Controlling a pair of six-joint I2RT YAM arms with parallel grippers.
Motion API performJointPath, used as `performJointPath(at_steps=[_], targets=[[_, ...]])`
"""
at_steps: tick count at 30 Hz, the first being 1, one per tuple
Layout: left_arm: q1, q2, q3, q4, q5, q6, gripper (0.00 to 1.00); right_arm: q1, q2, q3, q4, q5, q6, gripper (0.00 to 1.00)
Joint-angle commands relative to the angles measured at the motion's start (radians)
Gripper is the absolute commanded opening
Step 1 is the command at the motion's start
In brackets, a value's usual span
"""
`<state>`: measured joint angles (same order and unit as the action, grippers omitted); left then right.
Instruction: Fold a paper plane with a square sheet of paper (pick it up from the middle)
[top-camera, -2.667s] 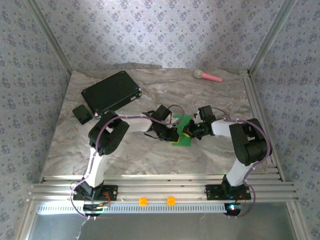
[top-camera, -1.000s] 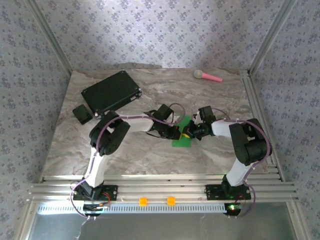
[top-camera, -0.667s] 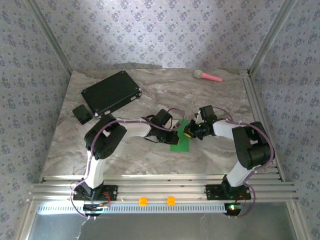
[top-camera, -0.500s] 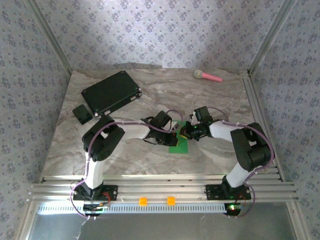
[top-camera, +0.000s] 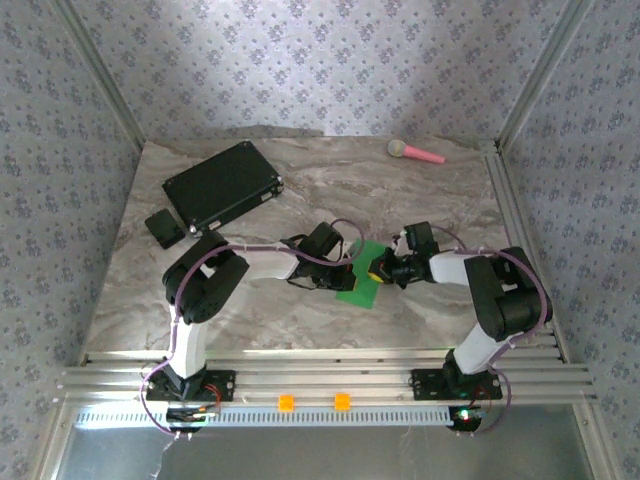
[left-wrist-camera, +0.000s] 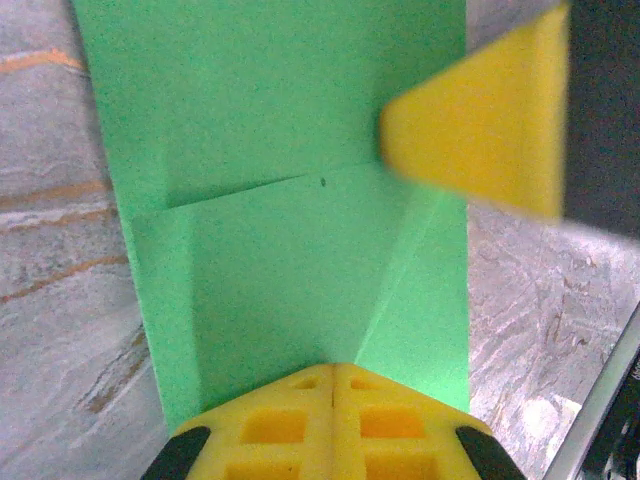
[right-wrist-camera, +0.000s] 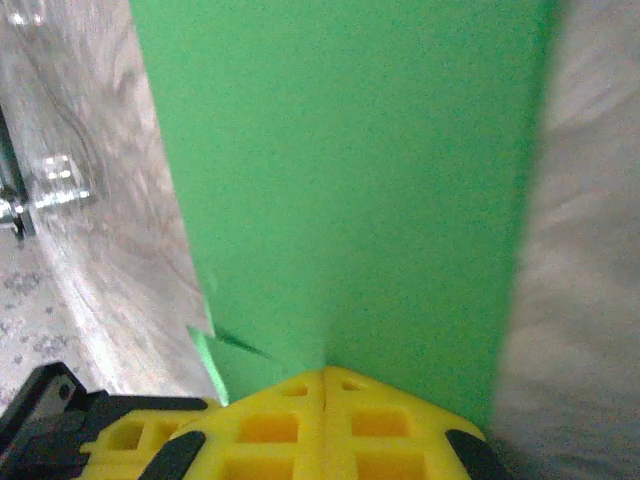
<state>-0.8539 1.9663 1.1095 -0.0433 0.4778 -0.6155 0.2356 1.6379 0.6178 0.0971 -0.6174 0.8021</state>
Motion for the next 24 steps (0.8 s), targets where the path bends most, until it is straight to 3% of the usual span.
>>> performJointPath(at_steps=[1,7,16,19,24], targets=[[-0.011,0.026,-0.015,-0.101,-0.02,0.003,0.0,-0.063,-0.001,0.001,-0.043,0.076,-0.046,0.0],[-0.016,0.031,-0.007,-0.093,-0.014,-0.005,0.0,-0.067,-0.09,-0.006,-0.038,0.064,-0.041,0.01],[-0.026,0.025,-0.036,-0.015,-0.024,-0.122,0.0,0.118,-0.077,-0.035,-0.044,0.152,0.085,0.0],[-0.03,0.013,-0.061,0.028,-0.035,-0.164,0.0,0.09,-0.073,-0.096,-0.014,0.166,0.101,0.0],[-0.042,0.023,-0.062,0.051,-0.022,-0.192,0.0,-0.023,-0.081,-0.136,0.051,0.083,0.076,0.0]])
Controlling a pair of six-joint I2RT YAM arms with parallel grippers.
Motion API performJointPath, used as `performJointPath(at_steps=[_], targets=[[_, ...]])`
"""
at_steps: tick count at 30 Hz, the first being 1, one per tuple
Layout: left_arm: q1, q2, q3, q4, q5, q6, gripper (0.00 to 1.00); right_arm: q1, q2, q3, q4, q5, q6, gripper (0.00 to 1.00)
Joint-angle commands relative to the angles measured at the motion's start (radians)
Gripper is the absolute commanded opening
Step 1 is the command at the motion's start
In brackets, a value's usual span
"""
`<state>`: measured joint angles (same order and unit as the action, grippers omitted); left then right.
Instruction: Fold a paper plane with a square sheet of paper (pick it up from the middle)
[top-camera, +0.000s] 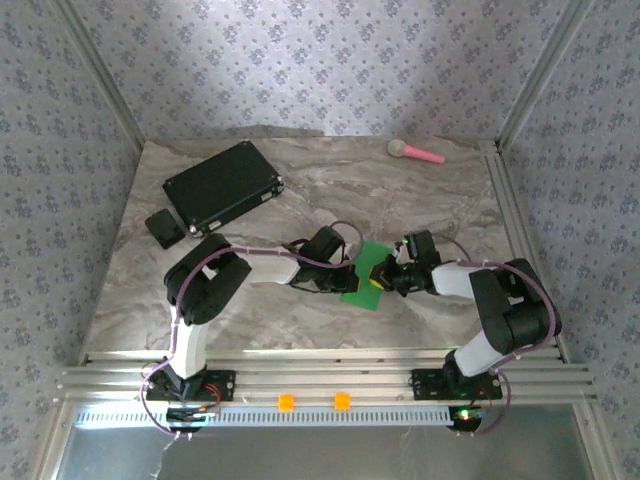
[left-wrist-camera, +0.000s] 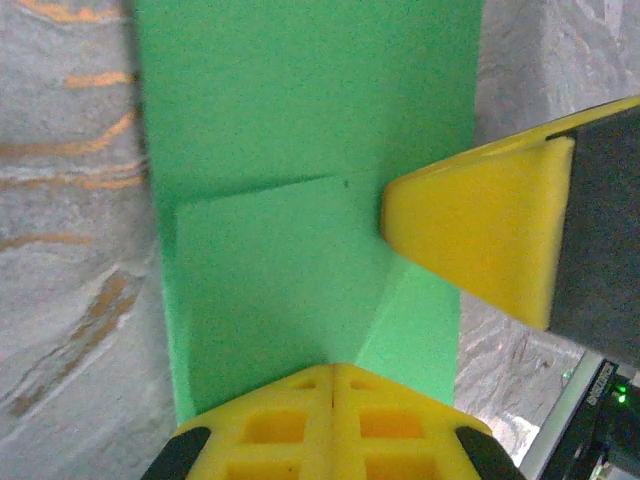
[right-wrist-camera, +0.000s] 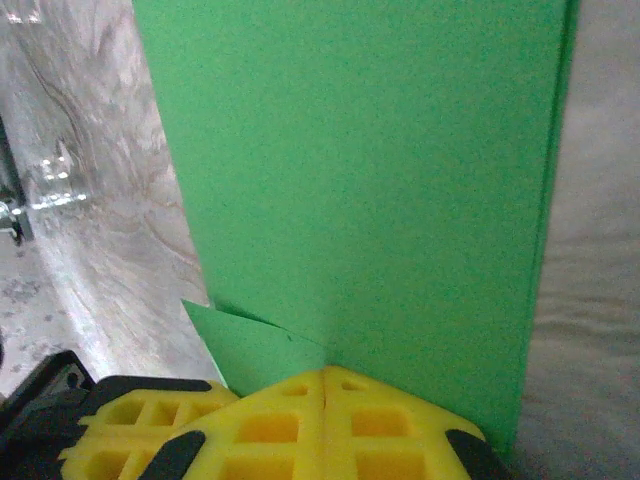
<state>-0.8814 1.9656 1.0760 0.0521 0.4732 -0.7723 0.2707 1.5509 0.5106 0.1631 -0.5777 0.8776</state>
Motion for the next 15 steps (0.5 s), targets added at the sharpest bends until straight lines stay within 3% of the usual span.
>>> performJointPath(at_steps=[1,7,15], targets=[[-0.017,0.028,-0.027,-0.044,-0.018,-0.038,0.0,-0.078,0.003,-0.027,-0.021,0.044,-0.016,0.0],[-0.027,0.028,-0.038,-0.014,-0.033,-0.078,0.0,-0.153,-0.025,-0.011,-0.018,0.0,-0.055,0.0],[-0.039,0.036,-0.039,0.037,-0.038,-0.113,0.0,-0.082,-0.155,0.003,-0.106,0.067,-0.073,0.01]])
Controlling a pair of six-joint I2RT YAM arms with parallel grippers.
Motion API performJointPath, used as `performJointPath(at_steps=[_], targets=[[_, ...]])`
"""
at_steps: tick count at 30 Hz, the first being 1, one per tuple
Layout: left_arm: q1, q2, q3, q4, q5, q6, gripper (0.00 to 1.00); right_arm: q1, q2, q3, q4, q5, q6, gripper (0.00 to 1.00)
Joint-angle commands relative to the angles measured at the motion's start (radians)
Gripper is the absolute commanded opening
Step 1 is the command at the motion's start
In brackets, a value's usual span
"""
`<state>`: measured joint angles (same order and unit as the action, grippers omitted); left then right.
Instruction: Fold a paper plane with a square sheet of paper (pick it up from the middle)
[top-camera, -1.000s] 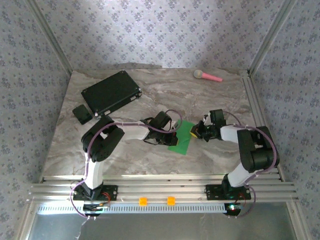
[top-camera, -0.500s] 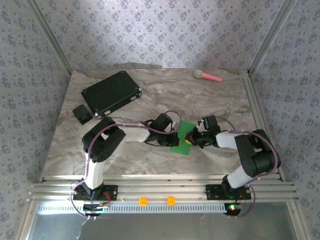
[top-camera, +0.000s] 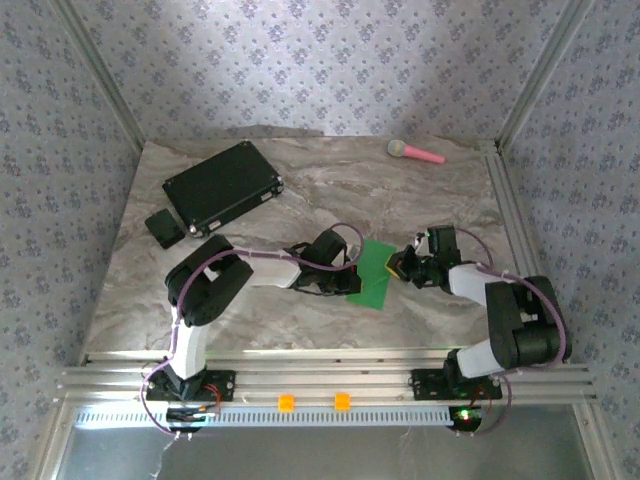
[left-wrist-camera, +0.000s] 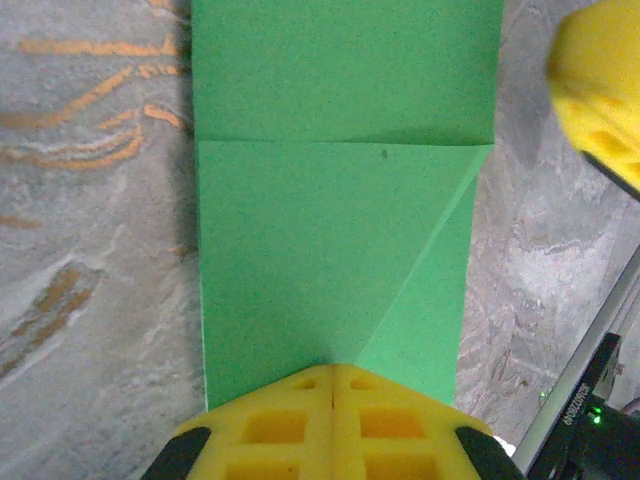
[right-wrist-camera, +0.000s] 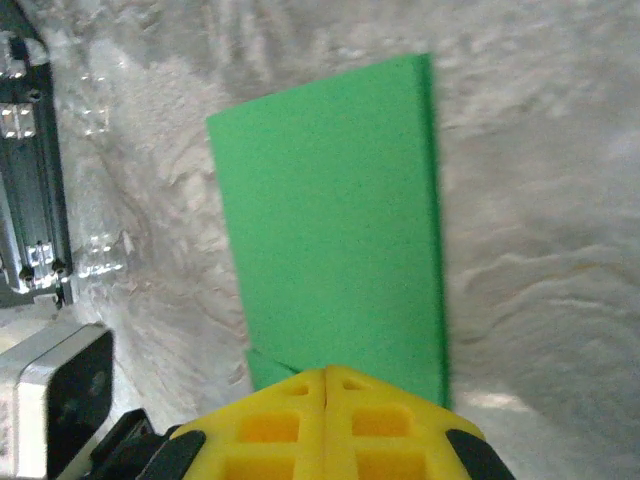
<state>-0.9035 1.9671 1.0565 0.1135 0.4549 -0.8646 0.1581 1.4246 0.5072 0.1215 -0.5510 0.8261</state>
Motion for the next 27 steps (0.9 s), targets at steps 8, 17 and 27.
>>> performJointPath(at_steps=[8,17,27], targets=[[-0.022,0.033,-0.011,-0.013,-0.023,-0.014,0.0,0.122,0.078,0.007,-0.058,0.066,0.035,0.0],[-0.021,-0.021,0.047,-0.03,0.013,0.094,0.0,0.076,0.115,-0.046,-0.058,0.062,-0.012,0.0],[-0.004,0.083,0.177,-0.202,0.115,0.262,0.0,0.046,0.126,-0.041,-0.067,0.053,-0.04,0.0]])
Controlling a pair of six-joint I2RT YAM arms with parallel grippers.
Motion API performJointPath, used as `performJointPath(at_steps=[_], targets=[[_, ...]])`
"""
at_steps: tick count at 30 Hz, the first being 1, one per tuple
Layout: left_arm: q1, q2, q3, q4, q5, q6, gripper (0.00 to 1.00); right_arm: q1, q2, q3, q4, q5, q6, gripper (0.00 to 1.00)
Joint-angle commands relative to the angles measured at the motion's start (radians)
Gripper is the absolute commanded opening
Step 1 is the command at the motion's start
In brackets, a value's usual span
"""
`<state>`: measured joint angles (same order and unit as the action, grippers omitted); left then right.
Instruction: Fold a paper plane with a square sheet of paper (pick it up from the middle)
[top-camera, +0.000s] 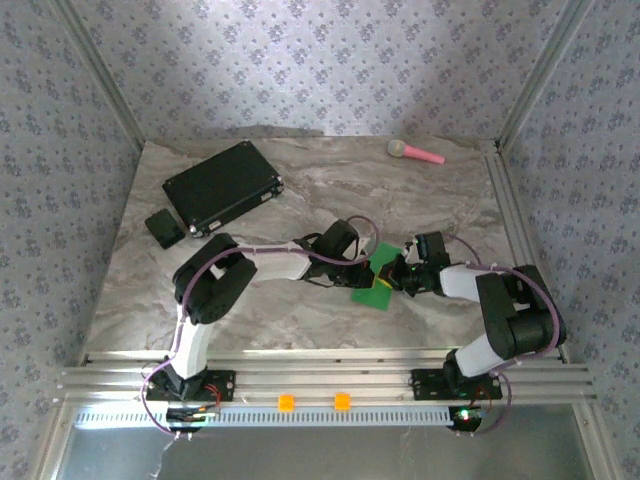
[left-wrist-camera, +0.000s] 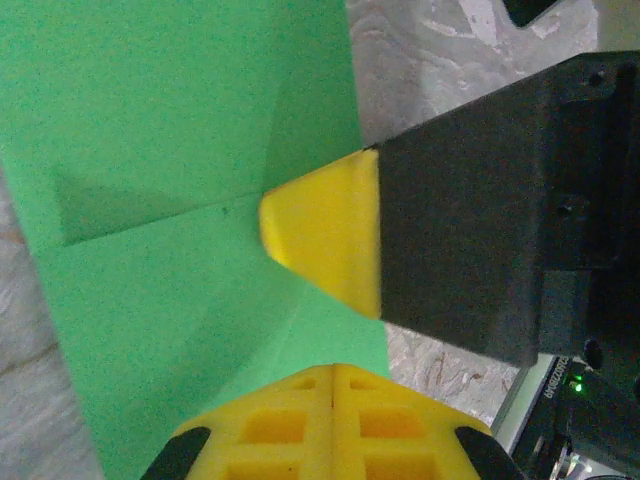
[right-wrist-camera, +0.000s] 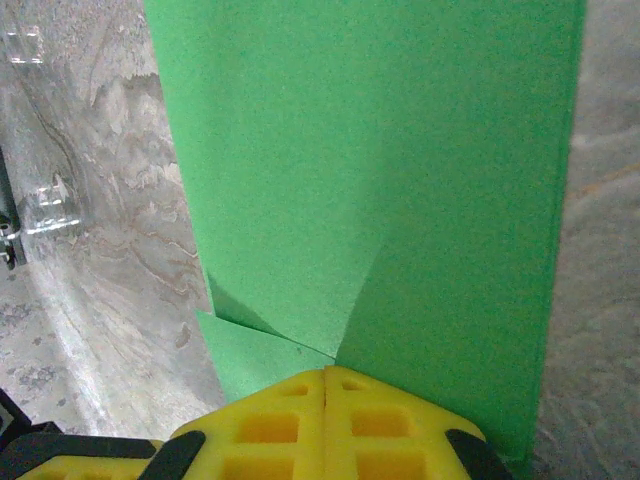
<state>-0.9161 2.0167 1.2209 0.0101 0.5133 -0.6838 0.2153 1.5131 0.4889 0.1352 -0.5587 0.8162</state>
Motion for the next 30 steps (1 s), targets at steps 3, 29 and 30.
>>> performJointPath(at_steps=[3,29,30], targets=[[0.01,0.037,0.011,-0.155,0.083,0.14,0.0,-0.018,0.042,-0.028,-0.082,0.064,-0.033,0.0],[0.069,-0.174,-0.133,-0.05,0.035,0.062,0.03,0.026,0.157,0.14,-0.174,-0.024,-0.315,0.0],[0.076,-0.179,-0.139,-0.035,0.026,0.047,0.03,0.033,0.164,0.157,-0.192,-0.023,-0.334,0.0]])
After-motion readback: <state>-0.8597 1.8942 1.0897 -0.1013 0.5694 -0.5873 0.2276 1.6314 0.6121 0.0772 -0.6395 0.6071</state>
